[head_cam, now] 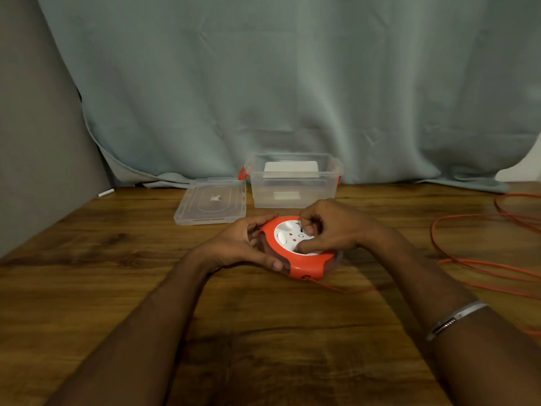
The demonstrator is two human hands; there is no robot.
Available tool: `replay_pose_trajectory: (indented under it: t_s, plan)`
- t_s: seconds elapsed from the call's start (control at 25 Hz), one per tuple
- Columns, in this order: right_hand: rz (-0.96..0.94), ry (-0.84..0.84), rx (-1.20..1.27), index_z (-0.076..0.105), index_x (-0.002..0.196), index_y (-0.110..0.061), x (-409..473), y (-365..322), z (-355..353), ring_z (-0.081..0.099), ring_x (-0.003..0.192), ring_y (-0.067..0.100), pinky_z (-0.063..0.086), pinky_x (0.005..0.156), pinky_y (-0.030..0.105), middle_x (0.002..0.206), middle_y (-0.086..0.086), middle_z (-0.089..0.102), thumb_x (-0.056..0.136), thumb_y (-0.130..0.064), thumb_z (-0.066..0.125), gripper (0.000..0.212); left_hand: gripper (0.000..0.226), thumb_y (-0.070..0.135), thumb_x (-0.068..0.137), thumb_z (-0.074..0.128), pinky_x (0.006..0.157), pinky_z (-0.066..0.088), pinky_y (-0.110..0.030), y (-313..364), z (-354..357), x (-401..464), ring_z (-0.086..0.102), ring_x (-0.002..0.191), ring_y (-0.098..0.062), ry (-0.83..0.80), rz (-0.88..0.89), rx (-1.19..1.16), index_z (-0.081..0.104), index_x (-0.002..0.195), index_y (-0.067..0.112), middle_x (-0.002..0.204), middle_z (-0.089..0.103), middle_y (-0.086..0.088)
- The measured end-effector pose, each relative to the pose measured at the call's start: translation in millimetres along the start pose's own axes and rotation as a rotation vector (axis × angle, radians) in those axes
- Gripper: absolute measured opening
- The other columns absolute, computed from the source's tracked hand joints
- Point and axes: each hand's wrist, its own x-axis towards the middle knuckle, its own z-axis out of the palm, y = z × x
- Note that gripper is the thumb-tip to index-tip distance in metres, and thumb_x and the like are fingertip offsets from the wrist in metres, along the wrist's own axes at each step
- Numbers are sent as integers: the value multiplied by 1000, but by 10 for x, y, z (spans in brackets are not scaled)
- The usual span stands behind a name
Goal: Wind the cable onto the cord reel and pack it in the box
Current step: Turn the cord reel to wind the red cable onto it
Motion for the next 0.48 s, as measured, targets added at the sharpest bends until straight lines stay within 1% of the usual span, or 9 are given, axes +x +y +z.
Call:
replay_pose_trajectory:
  t_s: [0.08, 0.16, 0.24, 0.32, 0.36, 0.44, 0.48]
  plan:
    - [-19, 26, -18, 54, 59, -17, 21, -20, 42, 45, 49, 8, 42, 55, 37, 50, -9, 51, 68, -55, 78, 46, 136, 30, 46, 106, 117, 48, -41, -7, -4, 1, 57, 138, -13, 0, 2, 2, 35, 162, 25, 151, 57, 7]
    - [-51, 53, -16, 49, 51, -16, 37, -59, 73, 43, 46, 11, 42, 54, 38, 45, -5, 48, 77, -48, 78, 50, 141, 37, 41, 107, 117, 48, -42, -5, 3, -2, 57, 138, -14, -1, 0, -1, 35, 162, 26, 152, 56, 6]
    - [-86, 96, -13, 53, 52, -16, 49, -78, 74, 46, 47, 11, 45, 55, 40, 48, -2, 53, 80, -41, 77, 44, 139, 32, 43, 107, 117, 47, -39, -18, 10, 1, 59, 136, -12, -5, 12, -22, 35, 162, 21, 151, 58, 4]
    - [-91, 114, 27, 61, 63, -23, 37, -66, 8, 54, 56, 7, 48, 58, 38, 60, -8, 63, 76, -31, 78, 23, 133, 24, 49, 106, 115, 49, -33, -8, 22, -5, 62, 132, -7, -11, 21, -19, 36, 162, 18, 148, 61, 4]
    - [-82, 95, 57, 63, 72, -25, 23, -41, -34, 57, 60, 3, 47, 57, 34, 67, -14, 66, 74, -23, 78, 15, 128, 19, 53, 103, 112, 50, -29, 4, 26, -12, 62, 130, -4, -8, 17, -7, 36, 162, 19, 147, 61, 6]
    - [-62, 10, 101, 61, 87, -25, -9, 13, -102, 55, 59, -2, 40, 56, 27, 76, -27, 68, 70, -8, 76, 29, 122, 13, 57, 99, 109, 50, -22, 31, 32, -18, 61, 128, 1, -1, 6, 13, 36, 162, 22, 146, 58, 12]
    - [-62, -29, 126, 59, 91, -26, -16, 46, -117, 53, 55, -1, 40, 55, 26, 84, -30, 70, 68, -3, 76, 36, 121, 11, 59, 99, 109, 50, -21, 31, 29, -12, 59, 129, 0, 2, -1, 20, 36, 162, 23, 147, 56, 13]
